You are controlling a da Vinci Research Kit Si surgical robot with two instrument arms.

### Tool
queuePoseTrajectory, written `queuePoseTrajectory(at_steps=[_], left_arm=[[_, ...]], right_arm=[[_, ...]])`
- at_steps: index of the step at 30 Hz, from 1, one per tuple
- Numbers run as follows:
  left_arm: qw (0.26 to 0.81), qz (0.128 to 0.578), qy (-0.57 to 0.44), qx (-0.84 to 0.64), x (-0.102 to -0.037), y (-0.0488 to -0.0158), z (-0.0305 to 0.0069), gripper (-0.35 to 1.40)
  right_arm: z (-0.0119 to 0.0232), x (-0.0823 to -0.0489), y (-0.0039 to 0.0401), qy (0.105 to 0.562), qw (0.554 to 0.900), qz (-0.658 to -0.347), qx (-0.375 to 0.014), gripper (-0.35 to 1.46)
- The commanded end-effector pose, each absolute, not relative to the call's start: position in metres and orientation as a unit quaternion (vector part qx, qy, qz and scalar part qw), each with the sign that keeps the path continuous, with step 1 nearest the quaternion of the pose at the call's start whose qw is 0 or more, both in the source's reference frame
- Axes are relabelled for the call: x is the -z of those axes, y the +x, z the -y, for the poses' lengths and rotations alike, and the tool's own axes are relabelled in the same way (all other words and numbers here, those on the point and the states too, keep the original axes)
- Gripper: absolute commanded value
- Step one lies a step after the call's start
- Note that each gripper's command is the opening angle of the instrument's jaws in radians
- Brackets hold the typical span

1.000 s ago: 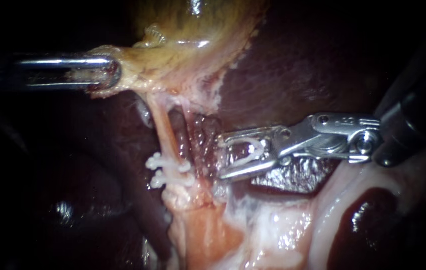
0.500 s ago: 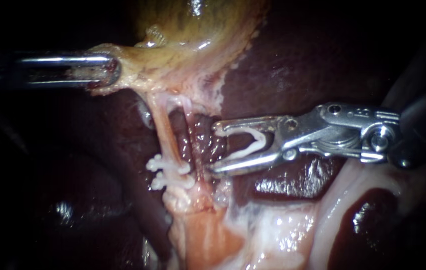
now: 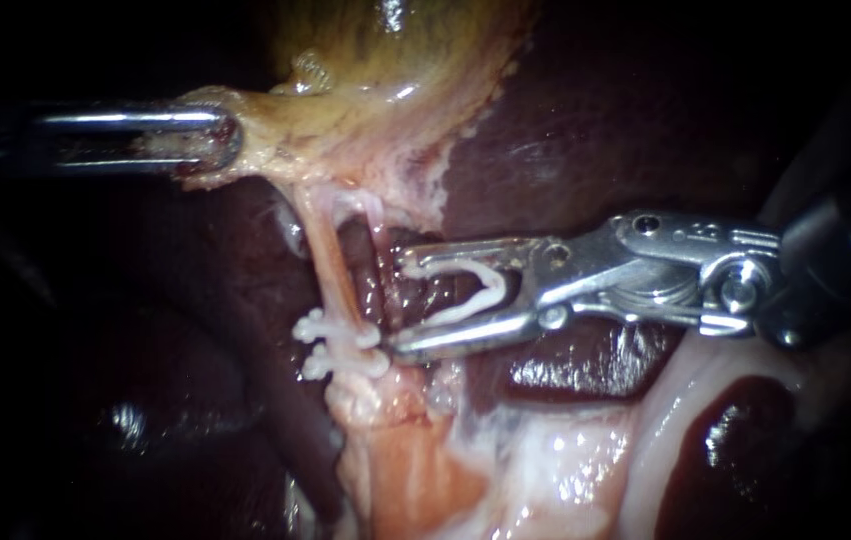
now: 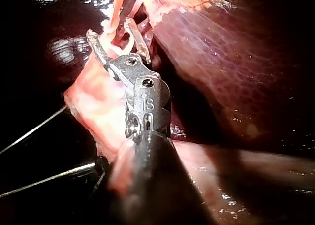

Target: Clipping third clip left tube

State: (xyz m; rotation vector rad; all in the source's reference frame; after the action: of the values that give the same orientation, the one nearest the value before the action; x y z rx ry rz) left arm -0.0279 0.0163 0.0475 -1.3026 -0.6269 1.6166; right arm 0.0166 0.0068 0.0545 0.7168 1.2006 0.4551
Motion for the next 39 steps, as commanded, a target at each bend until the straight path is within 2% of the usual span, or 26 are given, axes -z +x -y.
queuePoseTrajectory(at_steps=[1, 9, 23, 29, 39], left_arm=[[0.468, 0.255, -0.531, -0.659, -0.0475, -0.0279, -0.0163, -0.35], [0.468, 0.255, -0.531, -0.659, -0.0475, -0.0280, -0.0163, -0.35], [0.468, 0.254, -0.531, -0.659, -0.0476, -0.0283, -0.0162, -0.35], [0.469, 0.254, -0.531, -0.659, -0.0477, -0.0284, -0.0162, -0.35], [0.469, 0.253, -0.531, -0.659, -0.0478, -0.0286, -0.0163, -0.35]], right_arm=[[-0.0067, -0.0547, 0.0169, 0.327, 0.741, -0.548, -0.207, 0.49], [-0.0063, -0.0557, 0.0185, 0.328, 0.741, -0.549, -0.204, 0.49], [-0.0068, -0.0609, 0.0215, 0.313, 0.748, -0.546, -0.210, 0.50], [-0.0072, -0.0611, 0.0238, 0.313, 0.743, -0.551, -0.213, 0.50], [-0.0076, -0.0596, 0.0266, 0.321, 0.712, -0.587, -0.214, 0.50]])
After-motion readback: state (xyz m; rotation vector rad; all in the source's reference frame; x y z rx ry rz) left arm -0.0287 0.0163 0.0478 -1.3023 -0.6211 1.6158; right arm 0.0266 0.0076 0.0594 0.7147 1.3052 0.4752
